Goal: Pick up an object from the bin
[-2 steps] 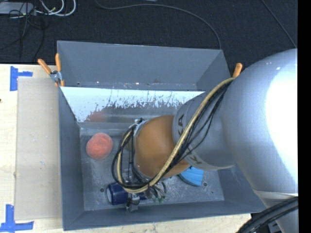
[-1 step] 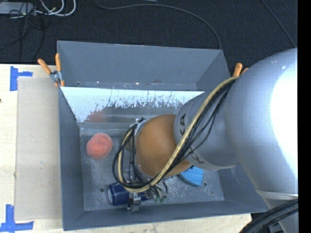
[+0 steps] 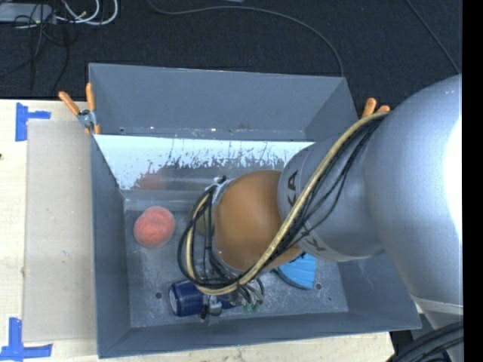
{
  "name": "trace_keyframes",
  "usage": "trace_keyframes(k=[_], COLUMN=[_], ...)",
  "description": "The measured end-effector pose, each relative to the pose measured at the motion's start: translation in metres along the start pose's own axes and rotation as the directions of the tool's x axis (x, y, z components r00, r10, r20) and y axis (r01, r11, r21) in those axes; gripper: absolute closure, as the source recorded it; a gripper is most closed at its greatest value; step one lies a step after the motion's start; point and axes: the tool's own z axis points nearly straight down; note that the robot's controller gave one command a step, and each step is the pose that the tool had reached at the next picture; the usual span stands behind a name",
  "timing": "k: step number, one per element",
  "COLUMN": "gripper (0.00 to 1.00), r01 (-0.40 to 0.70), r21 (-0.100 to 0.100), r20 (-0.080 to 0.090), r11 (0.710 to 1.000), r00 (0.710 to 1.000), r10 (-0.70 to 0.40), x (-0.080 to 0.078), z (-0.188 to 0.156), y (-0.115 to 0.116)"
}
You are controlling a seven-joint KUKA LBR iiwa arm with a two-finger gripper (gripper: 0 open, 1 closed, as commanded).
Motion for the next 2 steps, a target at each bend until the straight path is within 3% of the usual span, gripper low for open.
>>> trace_keyframes(k=[2], gripper=[1.0], r01=[0.0], r21=[-0.001], r20=[0.002], r11=[1.0], r00=[1.0], r10=[0.0], x=[0.0], z=[-0.034], y=[0.0])
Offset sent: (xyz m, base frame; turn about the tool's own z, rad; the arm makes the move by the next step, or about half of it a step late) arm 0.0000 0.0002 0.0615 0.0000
